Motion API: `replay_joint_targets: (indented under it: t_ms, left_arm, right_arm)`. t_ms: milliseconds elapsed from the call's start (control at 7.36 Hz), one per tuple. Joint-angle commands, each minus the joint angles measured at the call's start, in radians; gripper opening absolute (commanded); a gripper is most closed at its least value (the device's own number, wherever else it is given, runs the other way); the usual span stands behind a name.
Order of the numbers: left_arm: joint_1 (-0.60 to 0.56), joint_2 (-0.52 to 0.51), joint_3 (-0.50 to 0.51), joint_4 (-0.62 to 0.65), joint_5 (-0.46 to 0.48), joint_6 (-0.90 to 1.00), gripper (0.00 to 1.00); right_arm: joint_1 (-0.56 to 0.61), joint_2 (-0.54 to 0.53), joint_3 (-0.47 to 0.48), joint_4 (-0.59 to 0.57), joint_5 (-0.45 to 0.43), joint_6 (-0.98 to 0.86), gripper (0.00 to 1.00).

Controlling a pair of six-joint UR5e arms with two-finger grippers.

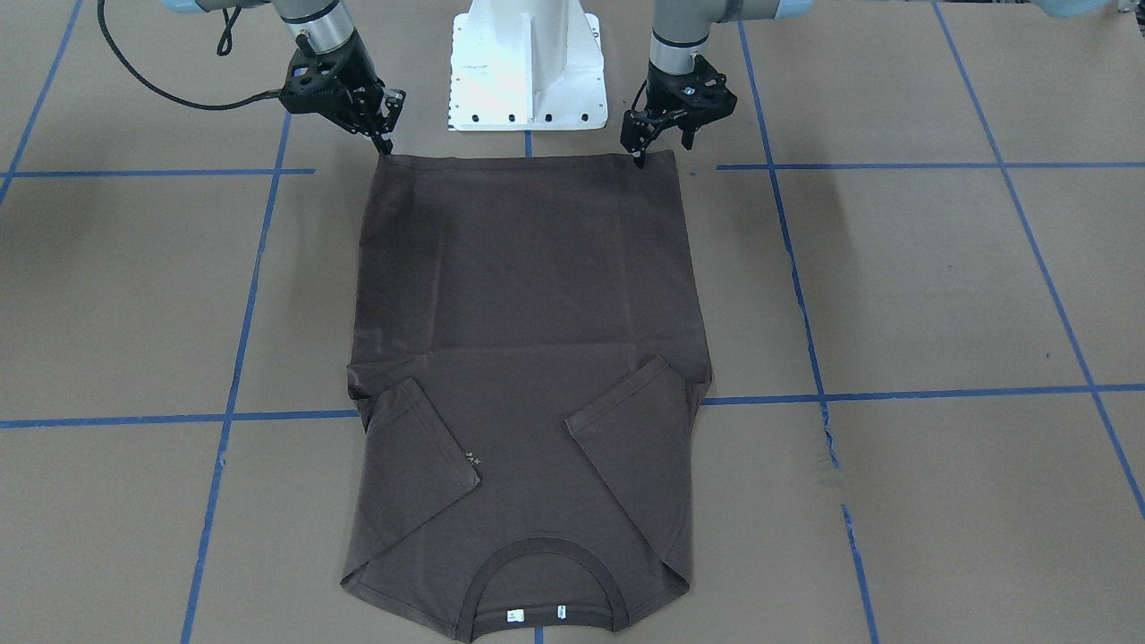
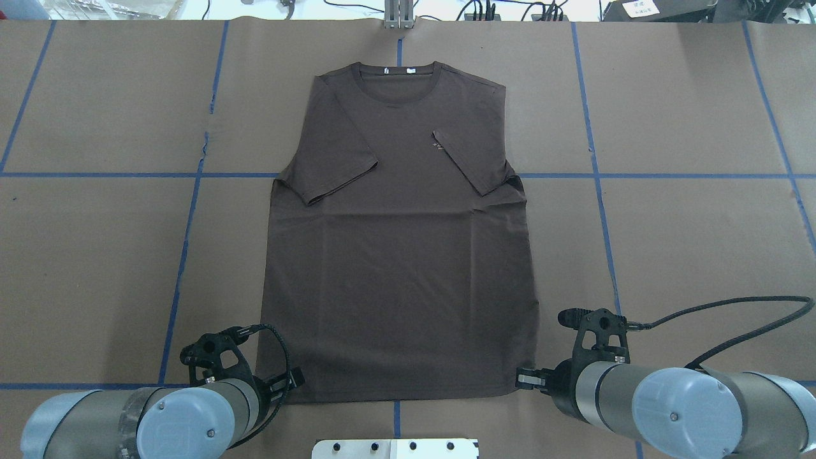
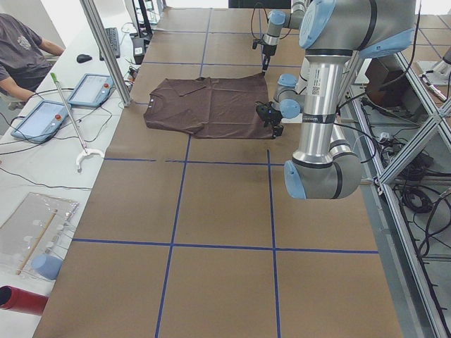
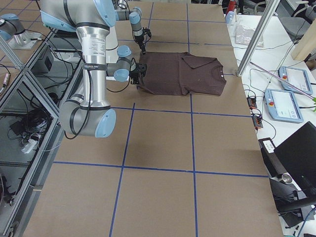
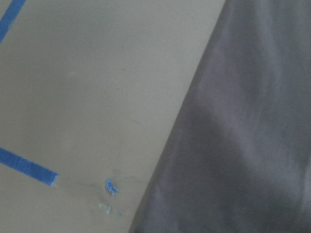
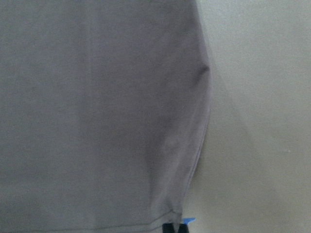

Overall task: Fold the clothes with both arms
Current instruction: 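Grasp both hem corners nearest the robot with both grippers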

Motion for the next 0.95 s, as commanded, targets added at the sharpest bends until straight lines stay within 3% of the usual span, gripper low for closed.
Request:
replay_joint_targets:
  t_ms: [0, 136, 408, 816]
  left_arm:
    - [0.002, -0.001, 0.000, 0.004, 0.001, -0.008, 0.73]
    - [0.002, 0.001, 0.001, 0.004, 0.001, -0.009, 0.59]
    - [0.002, 0.002, 0.001, 0.004, 0.001, -0.009, 0.45]
    - [0.002, 0.004, 0.001, 0.010, 0.047, -0.012, 0.03]
  right_arm:
    - [0.002, 0.000, 0.000, 0.000, 0.002, 0.000, 0.00]
    - [0.002, 0.001, 0.000, 0.000, 0.002, 0.000, 0.00]
    - [0.008, 0.000, 0.002, 0.000, 0.004, -0.002, 0.00]
    - [0.025, -0.002, 0.002, 0.000, 0.020, -0.002, 0.00]
